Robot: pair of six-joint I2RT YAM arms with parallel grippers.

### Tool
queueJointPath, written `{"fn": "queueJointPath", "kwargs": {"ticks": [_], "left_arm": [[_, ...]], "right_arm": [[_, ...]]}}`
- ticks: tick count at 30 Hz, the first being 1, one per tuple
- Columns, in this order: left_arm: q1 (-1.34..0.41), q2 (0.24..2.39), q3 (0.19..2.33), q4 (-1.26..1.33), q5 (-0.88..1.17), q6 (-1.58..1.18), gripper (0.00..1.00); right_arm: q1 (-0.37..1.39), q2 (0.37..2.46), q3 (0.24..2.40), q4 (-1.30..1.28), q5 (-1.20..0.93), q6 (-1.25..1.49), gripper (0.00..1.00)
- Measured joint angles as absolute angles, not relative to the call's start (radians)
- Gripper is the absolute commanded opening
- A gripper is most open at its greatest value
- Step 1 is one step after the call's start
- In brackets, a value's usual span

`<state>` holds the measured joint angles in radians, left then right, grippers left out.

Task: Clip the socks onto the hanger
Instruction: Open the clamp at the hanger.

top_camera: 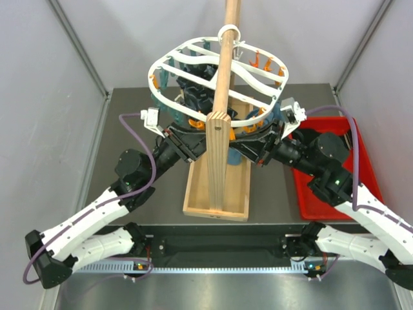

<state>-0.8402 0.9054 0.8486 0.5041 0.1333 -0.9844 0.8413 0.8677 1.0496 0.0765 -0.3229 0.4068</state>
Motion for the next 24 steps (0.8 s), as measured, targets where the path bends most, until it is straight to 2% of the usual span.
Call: {"fn": "queueJointPath", "kwargs": {"ticks": [6, 18, 24], "left_arm": [[-0.841, 0.869, 0.847, 0.467, 0.062, -0.965, 0.48], [-0.841, 0.741, 0.846, 0.317, -0.091, -0.937, 0.40], [-0.841, 0.745, 0.843, 0.324, -0.078, -0.953, 0.48]], "right_arm": [[0.842, 0.901, 1.084, 0.035, -0.297, 0.400, 0.00], [0.842, 0.971, 1.128, 0.009, -0.247, 0.400, 0.00], [0.842, 0.972, 1.145, -0.010, -0.233, 0.392, 0.00]]}}
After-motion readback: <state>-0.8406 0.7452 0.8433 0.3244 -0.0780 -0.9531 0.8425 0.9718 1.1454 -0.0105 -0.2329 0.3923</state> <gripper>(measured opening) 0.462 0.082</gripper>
